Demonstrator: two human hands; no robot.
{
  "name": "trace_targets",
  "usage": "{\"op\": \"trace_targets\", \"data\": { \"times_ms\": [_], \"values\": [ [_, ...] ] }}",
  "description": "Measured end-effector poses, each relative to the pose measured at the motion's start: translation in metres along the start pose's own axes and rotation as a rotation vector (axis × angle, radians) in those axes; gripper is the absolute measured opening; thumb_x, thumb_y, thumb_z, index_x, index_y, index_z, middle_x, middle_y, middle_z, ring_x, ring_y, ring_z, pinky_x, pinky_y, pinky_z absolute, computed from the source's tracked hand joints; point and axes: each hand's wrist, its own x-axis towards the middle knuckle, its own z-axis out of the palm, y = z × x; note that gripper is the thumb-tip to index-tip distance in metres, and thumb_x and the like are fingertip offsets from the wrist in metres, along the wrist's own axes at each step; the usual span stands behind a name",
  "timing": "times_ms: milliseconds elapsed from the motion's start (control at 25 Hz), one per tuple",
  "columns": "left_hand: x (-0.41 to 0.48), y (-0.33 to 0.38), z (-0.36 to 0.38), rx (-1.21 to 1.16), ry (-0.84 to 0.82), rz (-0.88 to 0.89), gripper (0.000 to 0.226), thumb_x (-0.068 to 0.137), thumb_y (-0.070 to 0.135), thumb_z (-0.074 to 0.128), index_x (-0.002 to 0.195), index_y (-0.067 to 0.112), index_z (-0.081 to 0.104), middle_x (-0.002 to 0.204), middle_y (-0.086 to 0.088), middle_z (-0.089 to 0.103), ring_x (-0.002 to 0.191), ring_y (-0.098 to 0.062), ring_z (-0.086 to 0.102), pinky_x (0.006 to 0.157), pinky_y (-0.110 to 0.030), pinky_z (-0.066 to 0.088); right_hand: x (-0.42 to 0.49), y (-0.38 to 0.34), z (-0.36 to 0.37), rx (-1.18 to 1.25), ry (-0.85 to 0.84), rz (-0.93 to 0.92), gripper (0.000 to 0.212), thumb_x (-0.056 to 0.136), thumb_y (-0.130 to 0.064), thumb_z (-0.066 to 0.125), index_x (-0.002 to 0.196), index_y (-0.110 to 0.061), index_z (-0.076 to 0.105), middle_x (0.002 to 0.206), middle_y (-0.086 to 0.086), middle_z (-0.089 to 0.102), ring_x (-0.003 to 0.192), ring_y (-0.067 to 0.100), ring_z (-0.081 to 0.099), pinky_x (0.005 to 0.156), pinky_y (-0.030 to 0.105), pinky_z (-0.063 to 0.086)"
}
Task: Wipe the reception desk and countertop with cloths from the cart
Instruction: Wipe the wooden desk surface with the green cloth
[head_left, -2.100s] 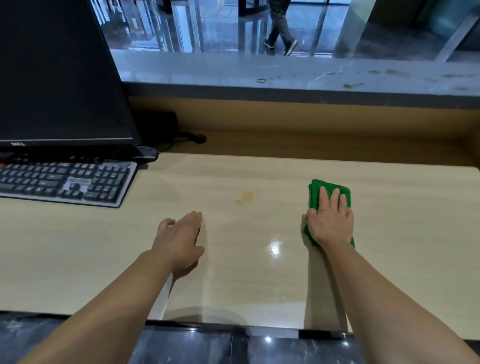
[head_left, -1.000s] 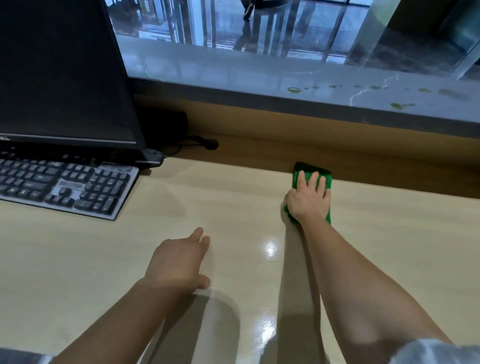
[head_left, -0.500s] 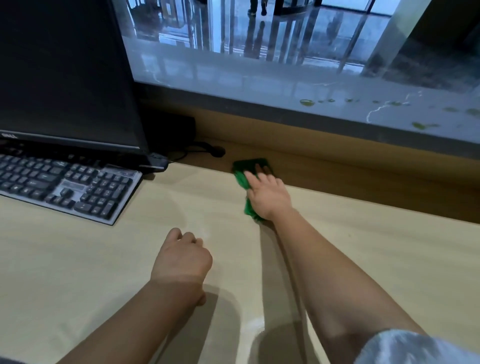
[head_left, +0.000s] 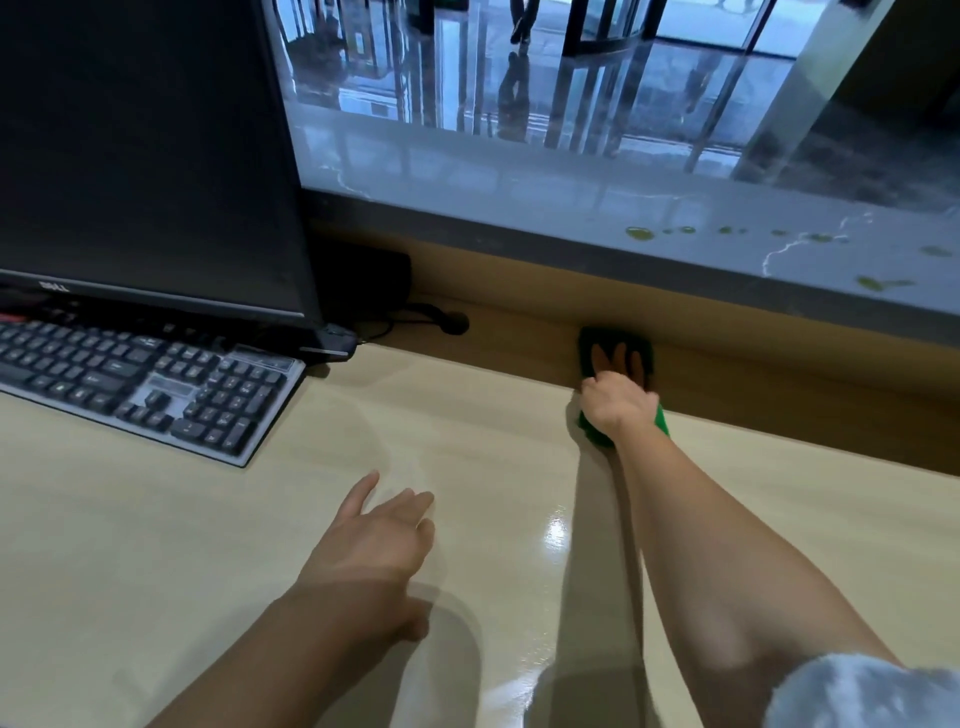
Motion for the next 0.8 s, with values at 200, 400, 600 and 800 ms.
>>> {"op": "trace_targets", "data": {
  "times_ms": [200, 400, 600, 800],
  "values": [
    [0.0, -0.003, 0.002, 0.004, 0.022, -0.001, 0.082, 0.076, 0.053, 0.065, 0.144, 0.017, 0.037, 0.161, 0.005, 0.01, 0.147, -0.007, 0.004, 0.113, -0.037, -0.021, -0.036, -0.106, 0.04, -0.054, 0.001, -0.407, 0.062, 0.097, -0.022, 0.036, 0.154, -0.03, 0.014, 0.164, 0.001, 0.007, 0.15, 0.023, 0.003, 0.118, 0.043, 0.009],
    [-0.008, -0.005, 0.0, -0.012, 0.063, -0.026, 0.089, 0.069, 0.065, 0.062, 0.144, 0.026, 0.037, 0.16, 0.002, 0.015, 0.147, -0.007, 0.008, 0.114, -0.039, -0.02, -0.088, -0.112, 0.064, -0.116, -0.012, -0.668, 0.061, 0.1, -0.022, 0.035, 0.155, -0.032, 0.01, 0.164, -0.002, -0.003, 0.15, 0.018, -0.003, 0.12, 0.039, 0.002],
    [-0.028, -0.015, 0.0, -0.173, 0.131, -0.053, 0.083, 0.065, 0.07, 0.064, 0.132, 0.023, 0.048, 0.153, 0.005, 0.029, 0.141, -0.007, 0.021, 0.115, -0.029, -0.007, -0.102, -0.009, 0.047, -0.106, 0.022, -0.582, 0.061, 0.1, -0.025, 0.035, 0.154, -0.037, 0.01, 0.163, -0.007, -0.001, 0.15, 0.012, -0.001, 0.119, 0.034, 0.005],
    [-0.042, -0.018, 0.011, -0.285, 0.158, -0.039, 0.083, 0.087, 0.05, 0.06, 0.153, 0.025, 0.018, 0.161, 0.002, 0.007, 0.148, -0.008, 0.002, 0.118, -0.028, -0.001, -0.118, 0.061, 0.028, -0.085, 0.043, -0.192, 0.055, 0.103, -0.028, 0.027, 0.155, -0.033, 0.009, 0.164, -0.002, -0.002, 0.151, 0.018, 0.0, 0.119, 0.038, 0.008]
  ]
}}
